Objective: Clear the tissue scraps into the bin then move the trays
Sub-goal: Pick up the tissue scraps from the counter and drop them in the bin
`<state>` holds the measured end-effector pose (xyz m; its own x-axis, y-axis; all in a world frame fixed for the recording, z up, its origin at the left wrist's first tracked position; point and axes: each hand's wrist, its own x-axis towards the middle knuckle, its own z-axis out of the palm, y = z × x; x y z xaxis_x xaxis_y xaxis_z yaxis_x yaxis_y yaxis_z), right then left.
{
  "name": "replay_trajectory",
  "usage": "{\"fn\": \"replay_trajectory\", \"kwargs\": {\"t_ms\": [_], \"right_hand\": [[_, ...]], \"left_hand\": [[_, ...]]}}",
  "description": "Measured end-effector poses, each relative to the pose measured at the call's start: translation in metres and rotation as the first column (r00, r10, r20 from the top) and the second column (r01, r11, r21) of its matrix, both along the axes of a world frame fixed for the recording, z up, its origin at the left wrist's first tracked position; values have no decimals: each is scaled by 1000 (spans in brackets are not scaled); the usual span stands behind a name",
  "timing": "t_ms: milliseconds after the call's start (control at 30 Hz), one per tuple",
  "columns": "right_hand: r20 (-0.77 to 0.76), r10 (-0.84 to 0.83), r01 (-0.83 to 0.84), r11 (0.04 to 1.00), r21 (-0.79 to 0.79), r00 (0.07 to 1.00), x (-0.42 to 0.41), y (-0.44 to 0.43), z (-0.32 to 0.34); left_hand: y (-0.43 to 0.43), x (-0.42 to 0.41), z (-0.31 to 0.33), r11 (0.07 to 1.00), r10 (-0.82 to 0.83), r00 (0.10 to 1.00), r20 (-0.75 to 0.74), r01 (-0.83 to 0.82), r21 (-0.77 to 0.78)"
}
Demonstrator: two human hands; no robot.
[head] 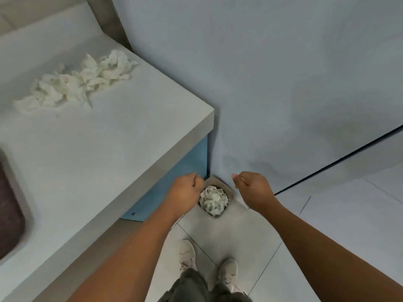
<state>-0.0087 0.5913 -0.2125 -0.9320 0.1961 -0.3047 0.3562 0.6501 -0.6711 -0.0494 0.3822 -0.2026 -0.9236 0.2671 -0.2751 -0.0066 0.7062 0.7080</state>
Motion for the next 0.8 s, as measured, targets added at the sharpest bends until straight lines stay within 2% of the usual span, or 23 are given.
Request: {"fn": "replay_trajectory", "kwargs": {"t_ms": [100, 267, 433, 633, 800], "right_hand": [[72, 38, -47, 992, 118, 997, 1, -2, -52], [189, -31, 3, 989, 147, 982, -5, -3, -145], [261, -98, 73, 992, 106, 960, -18, -4, -233], [301, -122, 117, 993, 34, 946, -20, -6, -331], [312, -192, 228, 970, -82, 931, -10, 2, -392]], "left_hand": [[3, -3, -57, 1000, 1, 999, 35, -1, -6], [11, -12, -157, 997, -14, 994, 109, 23, -74], [20, -20, -256, 989, -56, 990, 131, 73, -130], [28, -28, -368, 971, -93, 970, 225, 138, -193], [49, -53, -439, 952, -83, 953, 290, 162, -259]]}}
